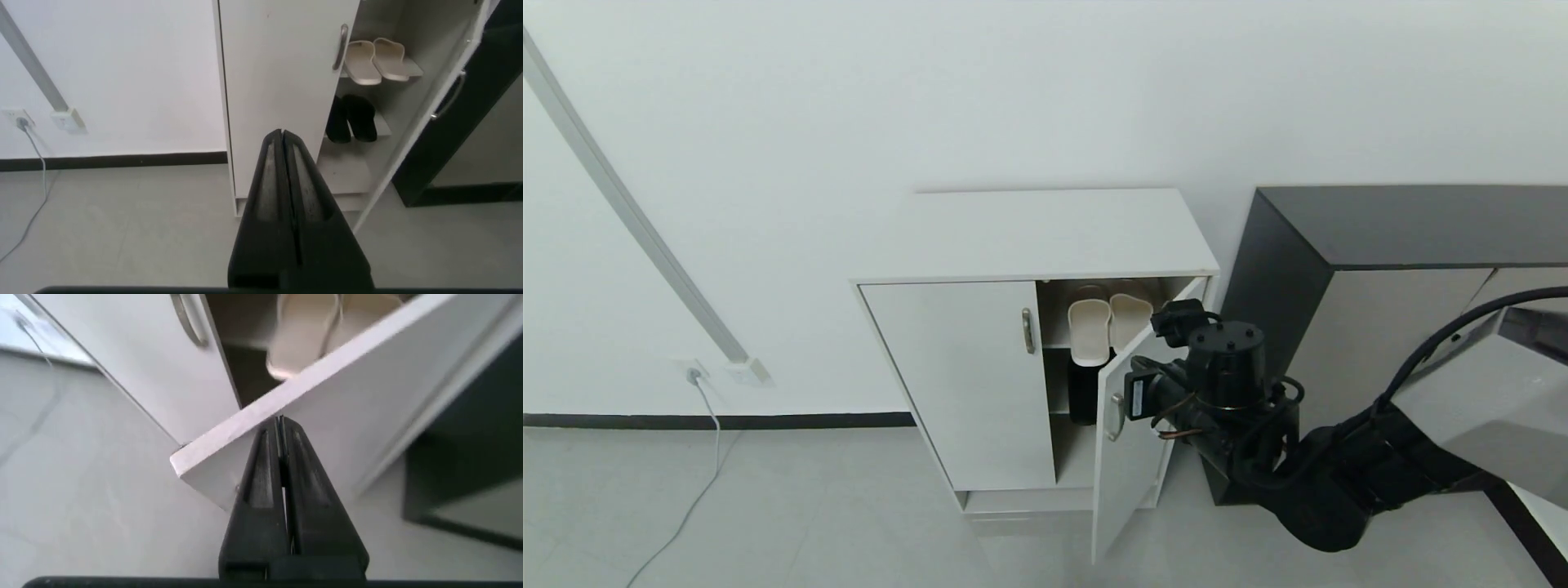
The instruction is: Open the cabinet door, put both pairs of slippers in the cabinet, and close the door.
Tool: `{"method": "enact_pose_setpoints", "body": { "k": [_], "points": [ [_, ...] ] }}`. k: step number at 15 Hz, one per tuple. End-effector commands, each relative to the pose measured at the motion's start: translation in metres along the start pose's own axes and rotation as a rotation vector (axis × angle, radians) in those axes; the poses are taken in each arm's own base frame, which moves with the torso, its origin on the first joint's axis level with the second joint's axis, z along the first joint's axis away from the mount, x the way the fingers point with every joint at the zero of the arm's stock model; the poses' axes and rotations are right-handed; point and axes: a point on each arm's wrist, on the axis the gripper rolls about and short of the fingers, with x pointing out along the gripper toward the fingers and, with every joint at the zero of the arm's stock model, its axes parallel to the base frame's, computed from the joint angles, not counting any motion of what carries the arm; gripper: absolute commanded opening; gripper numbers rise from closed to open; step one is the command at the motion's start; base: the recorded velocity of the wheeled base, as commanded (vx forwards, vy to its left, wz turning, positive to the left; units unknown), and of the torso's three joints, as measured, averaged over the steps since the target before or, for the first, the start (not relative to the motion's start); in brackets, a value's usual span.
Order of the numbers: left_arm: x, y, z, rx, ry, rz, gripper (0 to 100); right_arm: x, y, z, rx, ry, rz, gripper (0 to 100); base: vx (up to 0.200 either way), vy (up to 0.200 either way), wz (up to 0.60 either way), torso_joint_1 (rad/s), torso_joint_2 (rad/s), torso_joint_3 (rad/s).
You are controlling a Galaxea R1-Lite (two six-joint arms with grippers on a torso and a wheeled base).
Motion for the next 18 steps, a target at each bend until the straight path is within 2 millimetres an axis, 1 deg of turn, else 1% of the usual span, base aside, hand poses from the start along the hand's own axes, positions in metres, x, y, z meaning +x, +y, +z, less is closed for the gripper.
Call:
{"method": "enact_pose_setpoints", "body": {
  "k": [1, 2, 3, 5, 6, 7, 10, 11, 15, 18],
  "points": [
    [0.000, 0.000, 0.000, 0.000, 0.000, 0.001, 0, 0.006, 0.001, -0.010, -0.005, 0.015, -0.001, 0, 0.000, 0.000, 0.00, 0.000, 0.00, 0.000],
    [0.000, 0.000, 0.000, 0.000, 0.001, 0.001, 0, 0.005, 0.001, -0.009, 0.000, 0.004, 0.003, 0, 0.000, 0.000, 0.00, 0.000, 0.00, 0.000],
    [0.000, 0.000, 0.000, 0.000, 0.001, 0.001, 0, -0.001, 0.003, -0.005, 0.012, -0.034, 0.031, 0, 0.000, 0.000, 0.00, 0.000, 0.00, 0.000],
    [0.000, 0.000, 0.000, 0.000, 0.001, 0.001, 0, -0.019, 0.005, -0.004, 0.008, -0.040, 0.110, 0, 0.000, 0.000, 0.00, 0.000, 0.00, 0.000],
    [0.000, 0.000, 0.000, -0.002, 0.001, 0.001, 0, -0.028, 0.001, -0.009, -0.002, -0.007, 0.140, 0, 0.000, 0.000, 0.00, 0.000, 0.00, 0.000],
    [0.000, 0.000, 0.000, -0.002, 0.001, 0.001, 0, -0.033, -0.001, -0.014, -0.006, 0.018, 0.159, 0, 0.000, 0.000, 0.00, 0.000, 0.00, 0.000],
    [0.000, 0.000, 0.000, 0.000, 0.001, 0.001, 0, -0.040, -0.011, -0.024, -0.009, 0.028, 0.148, 0, 0.000, 0.000, 0.00, 0.000, 0.00, 0.000],
    [0.000, 0.000, 0.000, 0.000, 0.001, 0.001, 0, -0.044, -0.013, -0.029, -0.013, 0.037, 0.146, 0, 0.200, 0.000, 0.00, 0.002, 0.00, 0.002],
    [0.000, 0.000, 0.000, 0.002, 0.001, 0.001, 0, -0.062, -0.018, -0.029, -0.021, 0.053, 0.148, 0, 0.200, 0.000, 0.00, -0.005, 0.00, 0.005],
    [0.000, 0.000, 0.000, 0.000, 0.001, 0.001, 0, -0.064, -0.019, -0.032, -0.025, 0.065, 0.149, 0, 0.200, 0.000, 0.00, 0.004, 0.00, 0.004]
  ]
}}
